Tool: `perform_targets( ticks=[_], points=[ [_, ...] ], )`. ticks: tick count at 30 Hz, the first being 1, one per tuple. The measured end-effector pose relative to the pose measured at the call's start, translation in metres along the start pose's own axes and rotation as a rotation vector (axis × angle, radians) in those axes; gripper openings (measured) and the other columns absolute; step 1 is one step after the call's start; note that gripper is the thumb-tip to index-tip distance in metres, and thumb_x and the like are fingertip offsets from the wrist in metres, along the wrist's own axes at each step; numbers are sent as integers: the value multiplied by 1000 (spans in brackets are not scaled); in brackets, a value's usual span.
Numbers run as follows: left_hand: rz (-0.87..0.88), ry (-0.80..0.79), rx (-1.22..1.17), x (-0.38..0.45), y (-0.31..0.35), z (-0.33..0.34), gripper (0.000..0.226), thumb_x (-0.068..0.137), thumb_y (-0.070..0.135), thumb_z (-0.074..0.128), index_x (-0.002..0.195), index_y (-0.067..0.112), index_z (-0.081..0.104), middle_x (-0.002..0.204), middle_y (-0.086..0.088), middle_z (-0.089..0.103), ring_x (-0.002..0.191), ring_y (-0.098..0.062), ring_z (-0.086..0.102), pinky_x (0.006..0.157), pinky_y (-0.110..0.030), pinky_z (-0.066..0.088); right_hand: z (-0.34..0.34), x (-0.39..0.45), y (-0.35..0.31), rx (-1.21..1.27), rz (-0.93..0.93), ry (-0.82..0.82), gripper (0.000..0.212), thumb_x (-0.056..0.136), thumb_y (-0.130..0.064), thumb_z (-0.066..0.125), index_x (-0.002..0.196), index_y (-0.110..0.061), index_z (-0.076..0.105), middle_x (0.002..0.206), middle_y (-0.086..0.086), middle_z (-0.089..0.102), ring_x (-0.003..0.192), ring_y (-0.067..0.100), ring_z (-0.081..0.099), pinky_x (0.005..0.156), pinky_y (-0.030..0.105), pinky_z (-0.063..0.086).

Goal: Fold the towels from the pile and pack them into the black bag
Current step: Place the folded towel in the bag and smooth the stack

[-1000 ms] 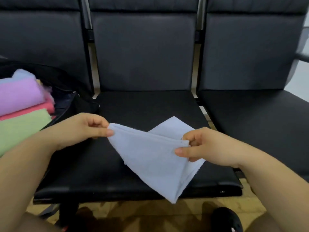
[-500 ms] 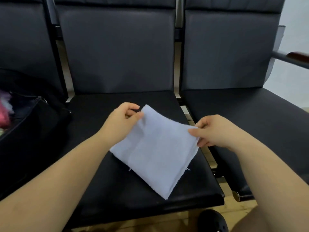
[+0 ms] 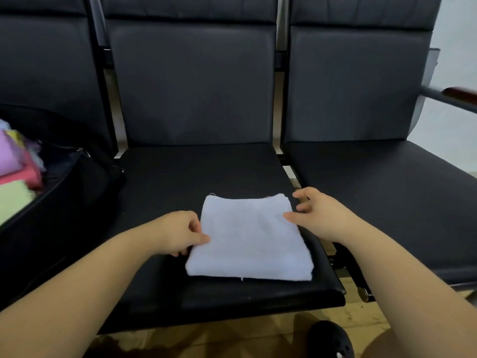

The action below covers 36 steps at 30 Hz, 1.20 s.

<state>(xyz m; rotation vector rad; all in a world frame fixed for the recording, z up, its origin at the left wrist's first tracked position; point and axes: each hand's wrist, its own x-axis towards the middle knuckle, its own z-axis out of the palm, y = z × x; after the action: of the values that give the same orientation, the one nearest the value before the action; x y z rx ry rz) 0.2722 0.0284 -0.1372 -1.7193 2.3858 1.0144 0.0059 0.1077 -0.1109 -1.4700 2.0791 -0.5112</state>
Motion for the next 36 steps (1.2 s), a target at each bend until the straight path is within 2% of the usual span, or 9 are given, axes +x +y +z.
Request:
perform_targets(
  ticks=[3, 6, 9, 12, 16, 21, 26, 31, 36],
  points=[
    [238, 181, 138, -24, -8, -1, 18, 82, 50, 65, 88, 36, 56, 98, 16, 51, 92, -1, 52, 81, -19, 43, 11, -22, -5, -40, -197, -9, 48, 85, -46, 65, 128, -34, 48, 118, -13, 55, 101, 4, 55, 89, 25, 48],
    [411, 126, 177, -44, -13, 10, 33, 78, 58, 64, 104, 42, 53, 118, 26, 44, 112, 8, 41, 92, -15, 35, 27, -45, -8, -108, -315, -154, 43, 81, -54, 64, 121, -41, 54, 120, -23, 54, 109, -4, 50, 99, 24, 43],
    [386, 57, 310, -50, -21, 26, 52, 87, 53, 58, 135, 41, 42, 147, 25, 27, 136, 4, 24, 110, -16, 20, 38, -55, -5, -230, -314, -237, 54, 81, -58, 63, 130, -41, 48, 129, -25, 45, 116, -3, 41, 99, 19, 35],
    [352, 158, 326, -51, -27, 35, 49, 95, 45, 48, 143, 38, 36, 153, 21, 24, 140, 1, 23, 113, -18, 18, 41, -59, -1, -267, -298, -186, 60, 80, -58, 64, 134, -39, 45, 139, -20, 42, 124, 3, 41, 100, 19, 34],
    [285, 192, 278, -51, -23, 33, 40, 98, 42, 45, 137, 31, 46, 141, 15, 46, 128, -6, 44, 107, -23, 32, 37, -60, 3, -332, -269, -154, 72, 77, -59, 67, 139, -37, 38, 145, -16, 38, 129, 9, 40, 104, 22, 34],
    [250, 127, -14, -48, -20, 9, 23, 96, 39, 49, 84, 21, 57, 81, 7, 58, 75, -9, 54, 72, -26, 43, 31, -51, 7, -332, -263, -111, 75, 75, -48, 75, 136, -39, 32, 134, -20, 45, 107, 4, 48, 90, 18, 39],
    [209, 146, -263, -31, -22, 1, 29, 98, 34, 46, 94, 10, 62, 80, 2, 66, 69, -7, 65, 75, -27, 54, 30, -37, 6, -333, -290, -100, 67, 80, -40, 73, 132, -39, 30, 112, -18, 48, 93, 6, 51, 78, 17, 42],
    [128, 216, -374, -14, -17, -7, 36, 100, 35, 41, 83, 9, 58, 69, -3, 61, 56, -14, 60, 58, -25, 50, 23, -17, 7, 20, -255, -27, 27, 83, -34, 71, 105, -35, 55, 100, -13, 63, 90, 4, 61, 82, 27, 52],
    [4, 266, -414, 2, -16, -10, 53, 99, 46, 38, 106, 0, 63, 101, -21, 68, 90, -35, 65, 69, -29, 46, 27, 2, 1, 175, -207, -35, 14, 91, -33, 61, 104, -31, 56, 95, -8, 67, 85, 9, 66, 74, 25, 54]
  ],
)
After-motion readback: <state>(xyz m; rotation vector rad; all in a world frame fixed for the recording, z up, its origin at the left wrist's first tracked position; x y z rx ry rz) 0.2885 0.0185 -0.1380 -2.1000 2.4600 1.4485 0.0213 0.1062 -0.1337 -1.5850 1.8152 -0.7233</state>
